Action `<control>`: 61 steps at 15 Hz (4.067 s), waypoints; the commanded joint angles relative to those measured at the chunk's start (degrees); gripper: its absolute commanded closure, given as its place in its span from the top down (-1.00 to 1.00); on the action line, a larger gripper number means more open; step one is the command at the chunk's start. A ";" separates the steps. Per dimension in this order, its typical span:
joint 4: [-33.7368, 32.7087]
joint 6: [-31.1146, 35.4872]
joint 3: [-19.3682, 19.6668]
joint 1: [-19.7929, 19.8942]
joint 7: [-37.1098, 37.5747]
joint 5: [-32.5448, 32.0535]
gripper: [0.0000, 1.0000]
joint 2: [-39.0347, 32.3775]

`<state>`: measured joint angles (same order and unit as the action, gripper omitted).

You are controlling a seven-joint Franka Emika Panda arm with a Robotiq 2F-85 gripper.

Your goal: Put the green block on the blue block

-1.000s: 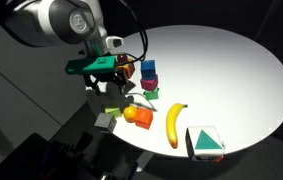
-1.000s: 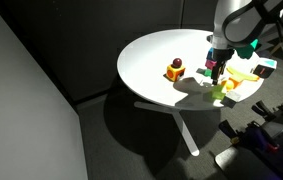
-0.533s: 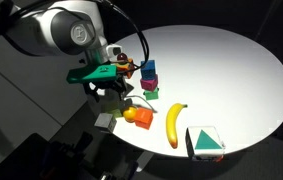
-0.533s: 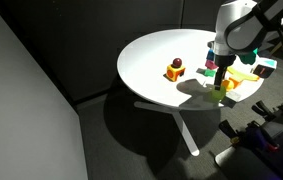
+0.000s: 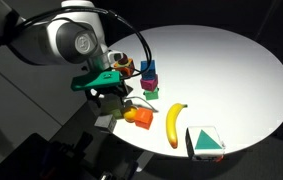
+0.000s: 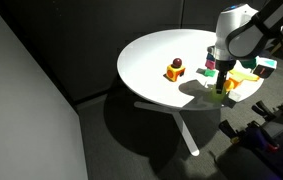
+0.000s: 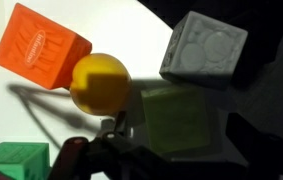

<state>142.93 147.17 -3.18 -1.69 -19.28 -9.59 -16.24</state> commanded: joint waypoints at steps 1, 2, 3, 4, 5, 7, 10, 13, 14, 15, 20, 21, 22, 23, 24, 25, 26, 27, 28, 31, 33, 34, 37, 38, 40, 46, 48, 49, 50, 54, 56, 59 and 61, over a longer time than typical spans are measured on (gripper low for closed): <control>0.55 1.94 0.30 0.71 -0.85 -1.85 1.00 -0.36; 0.43 2.00 0.31 0.79 -0.89 -1.77 1.00 -0.66; 0.39 2.16 0.35 0.81 -0.87 -1.79 1.00 -0.87; 0.30 2.13 0.32 0.86 -0.85 -1.57 0.50 -1.08; 0.29 2.22 0.36 0.88 -0.83 -1.59 0.47 -1.20; 0.13 2.11 0.31 0.97 -0.73 -1.31 0.17 -1.53; 0.03 1.32 0.28 1.03 -0.22 -0.80 -0.31 -1.08; 0.30 -0.04 0.55 1.09 0.62 -0.44 -0.38 0.51; 0.31 -0.46 0.75 1.12 0.92 -0.42 -0.39 0.94; 0.31 -1.07 1.03 1.08 1.40 -0.49 -0.39 1.53; -0.32 -4.89 1.43 1.49 1.70 0.91 -0.39 4.36; -0.52 -5.87 1.44 1.55 1.60 1.34 -0.39 4.92; -0.77 -6.71 1.50 1.59 1.63 1.58 -0.39 5.49; -1.03 -7.47 1.52 1.70 1.46 1.98 -0.39 6.10; -1.29 -8.29 1.52 1.84 1.22 2.57 -0.39 6.68; -1.49 -9.00 1.59 1.91 1.23 2.98 -0.39 7.26; -1.67 -9.69 1.66 2.00 1.19 3.38 -0.39 7.93; -1.90 -10.52 1.77 2.05 1.39 3.66 -0.39 8.60; -2.20 -11.43 1.88 2.14 1.40 4.02 -0.39 9.30; -3.34 -14.20 2.25 2.37 1.73 5.25 -0.39 11.15; -4.10 -16.02 2.59 2.34 2.34 5.70 -0.39 12.61; -4.48 -16.70 2.76 2.32 2.58 5.80 -0.39 13.12; -5.75 -18.86 3.27 2.25 4.40 5.52 -0.39 14.47; -6.36 -19.70 3.44 2.29 4.96 5.53 -0.39 14.75; -7.48 -20.81 3.84 2.40 6.36 5.38 -0.39 15.12; -12.02 -23.56 5.28 2.99 8.97 5.50 -0.39 14.30; -13.31 -24.52 5.59 3.23 9.45 5.61 -0.39 14.19; -14.02 -25.11 5.74 3.36 9.67 5.77 -0.39 14.11; -14.59 -25.62 5.83 3.47 9.87 5.88 -0.39 14.01; -17.45 -28.06 6.17 3.94 9.31 7.39 -0.39 13.12; -19.12 -29.30 6.37 4.15 8.75 8.62 -0.39 12.15; -21.73 -30.83 6.62 4.45 8.83 10.29 -0.39 10.13; -23.29 -31.27 6.66 4.65 9.31 10.76 -0.39 8.74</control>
<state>123.74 118.49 3.56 2.06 -10.20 -0.21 -4.83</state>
